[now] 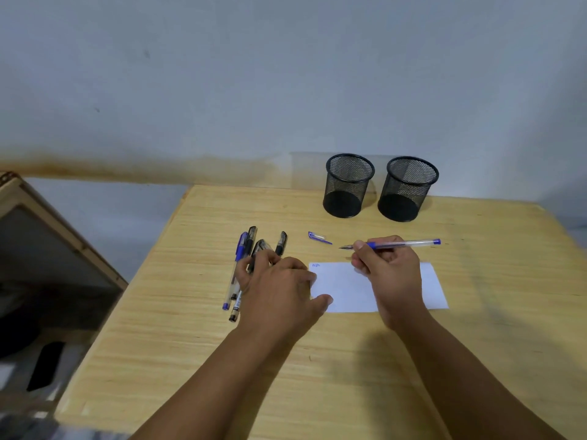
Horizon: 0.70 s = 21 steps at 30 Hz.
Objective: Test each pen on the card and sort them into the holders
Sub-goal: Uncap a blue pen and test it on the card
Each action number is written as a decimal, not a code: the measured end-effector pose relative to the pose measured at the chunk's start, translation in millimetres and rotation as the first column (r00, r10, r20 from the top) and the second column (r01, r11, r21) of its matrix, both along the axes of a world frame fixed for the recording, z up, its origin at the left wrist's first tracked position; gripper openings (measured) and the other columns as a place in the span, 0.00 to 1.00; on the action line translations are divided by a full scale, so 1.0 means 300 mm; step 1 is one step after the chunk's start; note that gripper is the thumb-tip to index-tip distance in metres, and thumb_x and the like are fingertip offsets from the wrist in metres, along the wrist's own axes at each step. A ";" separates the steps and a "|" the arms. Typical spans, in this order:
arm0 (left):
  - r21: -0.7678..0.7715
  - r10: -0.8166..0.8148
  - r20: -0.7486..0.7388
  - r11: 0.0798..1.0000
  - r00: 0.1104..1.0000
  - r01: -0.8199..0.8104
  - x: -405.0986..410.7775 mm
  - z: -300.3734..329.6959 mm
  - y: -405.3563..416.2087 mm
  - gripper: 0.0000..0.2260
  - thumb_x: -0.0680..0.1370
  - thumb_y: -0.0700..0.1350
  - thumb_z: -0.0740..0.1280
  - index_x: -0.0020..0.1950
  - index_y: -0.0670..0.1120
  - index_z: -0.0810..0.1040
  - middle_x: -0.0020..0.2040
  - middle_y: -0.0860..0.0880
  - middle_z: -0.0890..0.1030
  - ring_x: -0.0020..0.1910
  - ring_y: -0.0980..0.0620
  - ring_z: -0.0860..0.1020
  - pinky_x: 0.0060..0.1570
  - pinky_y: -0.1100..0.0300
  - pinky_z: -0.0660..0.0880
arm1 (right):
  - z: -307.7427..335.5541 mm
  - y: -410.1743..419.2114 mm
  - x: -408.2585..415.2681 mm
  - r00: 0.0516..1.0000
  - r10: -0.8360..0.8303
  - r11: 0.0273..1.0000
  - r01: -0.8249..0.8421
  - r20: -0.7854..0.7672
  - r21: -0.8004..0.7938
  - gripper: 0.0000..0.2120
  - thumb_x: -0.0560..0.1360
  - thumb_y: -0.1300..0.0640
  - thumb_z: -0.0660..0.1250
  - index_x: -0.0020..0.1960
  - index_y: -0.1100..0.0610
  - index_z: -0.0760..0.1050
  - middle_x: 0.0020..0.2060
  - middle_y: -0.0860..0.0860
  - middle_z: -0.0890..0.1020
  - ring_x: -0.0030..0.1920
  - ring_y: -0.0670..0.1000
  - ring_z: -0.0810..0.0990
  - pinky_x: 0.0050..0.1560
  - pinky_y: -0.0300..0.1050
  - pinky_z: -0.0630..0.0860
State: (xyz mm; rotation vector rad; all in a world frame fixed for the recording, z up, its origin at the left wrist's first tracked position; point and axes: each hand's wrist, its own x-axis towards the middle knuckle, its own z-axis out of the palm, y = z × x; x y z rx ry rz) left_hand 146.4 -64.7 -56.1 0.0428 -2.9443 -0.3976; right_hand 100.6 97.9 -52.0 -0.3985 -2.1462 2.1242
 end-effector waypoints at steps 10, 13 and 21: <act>0.142 0.047 -0.145 0.989 0.988 -0.027 -0.064 0.007 -0.050 0.13 0.72 0.65 0.65 0.51 0.65 0.83 0.53 0.67 0.79 0.61 0.61 0.61 0.61 0.57 0.47 | 0.020 0.076 0.068 0.999 0.019 0.997 -0.022 -0.037 -0.078 0.06 0.75 0.60 0.73 0.47 0.62 0.78 0.37 0.57 0.85 0.38 0.51 0.85 0.49 0.48 0.82; 0.150 0.045 -0.103 0.988 0.994 -0.029 -0.136 0.022 -0.049 0.11 0.75 0.60 0.63 0.53 0.63 0.82 0.55 0.65 0.79 0.61 0.56 0.64 0.58 0.57 0.50 | 0.028 0.094 0.087 0.999 0.026 0.995 -0.031 -0.047 -0.092 0.06 0.74 0.61 0.72 0.47 0.62 0.78 0.37 0.58 0.85 0.38 0.51 0.85 0.45 0.44 0.80; -0.095 -0.049 0.020 0.994 0.999 0.051 -0.307 0.039 -0.010 0.14 0.77 0.53 0.63 0.61 0.61 0.80 0.62 0.59 0.79 0.62 0.48 0.68 0.60 0.50 0.58 | 0.034 0.145 0.159 0.998 0.027 0.992 -0.034 -0.054 -0.118 0.05 0.75 0.63 0.72 0.46 0.63 0.77 0.35 0.55 0.86 0.37 0.51 0.85 0.43 0.43 0.80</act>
